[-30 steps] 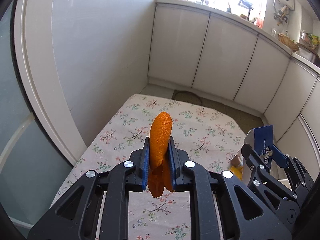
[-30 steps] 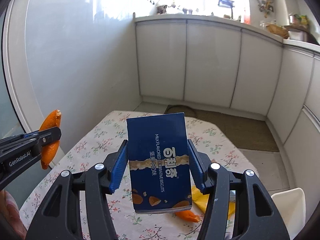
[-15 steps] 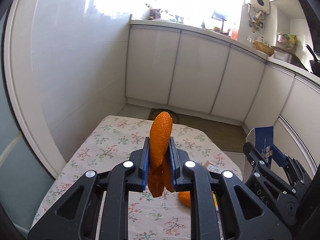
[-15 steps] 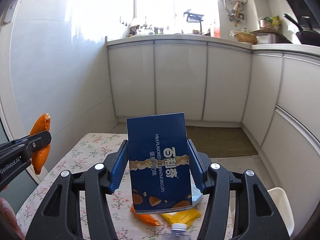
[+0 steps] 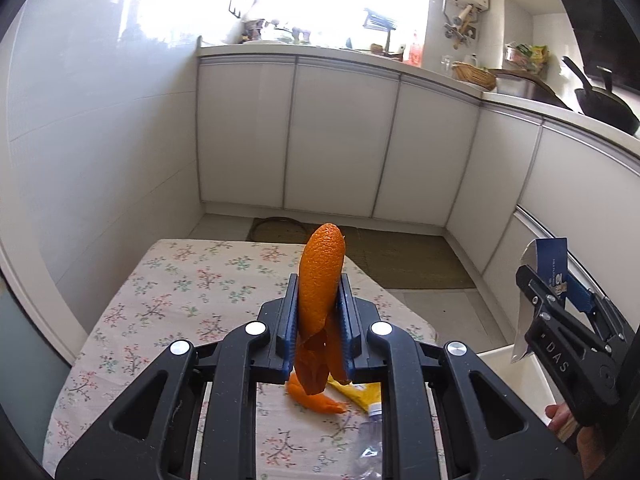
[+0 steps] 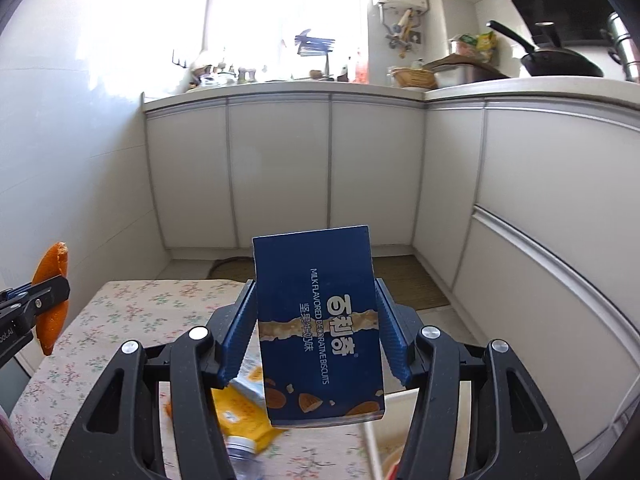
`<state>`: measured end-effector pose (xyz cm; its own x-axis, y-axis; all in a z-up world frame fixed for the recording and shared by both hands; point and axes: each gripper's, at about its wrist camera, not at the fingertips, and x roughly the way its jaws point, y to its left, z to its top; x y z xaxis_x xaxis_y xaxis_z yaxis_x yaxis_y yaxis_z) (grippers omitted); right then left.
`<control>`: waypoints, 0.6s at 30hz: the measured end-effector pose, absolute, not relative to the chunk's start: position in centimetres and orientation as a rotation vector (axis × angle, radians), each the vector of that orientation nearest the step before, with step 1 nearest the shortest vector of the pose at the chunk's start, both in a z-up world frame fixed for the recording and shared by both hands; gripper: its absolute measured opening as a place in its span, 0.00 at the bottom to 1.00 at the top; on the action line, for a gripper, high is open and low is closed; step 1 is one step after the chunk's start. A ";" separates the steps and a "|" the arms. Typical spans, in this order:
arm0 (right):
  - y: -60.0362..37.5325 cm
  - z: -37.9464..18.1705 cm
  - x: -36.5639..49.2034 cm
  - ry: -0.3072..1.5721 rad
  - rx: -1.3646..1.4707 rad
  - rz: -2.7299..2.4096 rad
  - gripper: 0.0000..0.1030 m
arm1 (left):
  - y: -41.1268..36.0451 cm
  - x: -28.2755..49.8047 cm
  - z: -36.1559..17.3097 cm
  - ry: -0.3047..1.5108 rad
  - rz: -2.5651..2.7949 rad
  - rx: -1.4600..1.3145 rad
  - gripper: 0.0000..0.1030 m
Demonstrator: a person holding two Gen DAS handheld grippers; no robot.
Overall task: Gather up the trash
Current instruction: 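Carry the blue biscuit box over the bin and open the right gripper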
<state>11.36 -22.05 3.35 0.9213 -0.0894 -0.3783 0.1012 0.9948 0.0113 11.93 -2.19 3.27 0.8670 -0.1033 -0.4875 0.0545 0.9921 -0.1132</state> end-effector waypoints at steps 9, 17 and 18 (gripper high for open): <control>-28.0 2.8 10.5 0.407 0.027 -0.225 0.55 | -6.5 11.5 2.6 0.532 -0.160 -0.064 0.17; -32.4 1.7 9.4 0.454 0.048 -0.323 0.55 | -11.1 11.0 1.8 0.549 -0.242 -0.022 0.17; -32.8 1.6 9.2 0.457 0.051 -0.328 0.55 | -11.7 11.0 1.6 0.554 -0.256 -0.018 0.17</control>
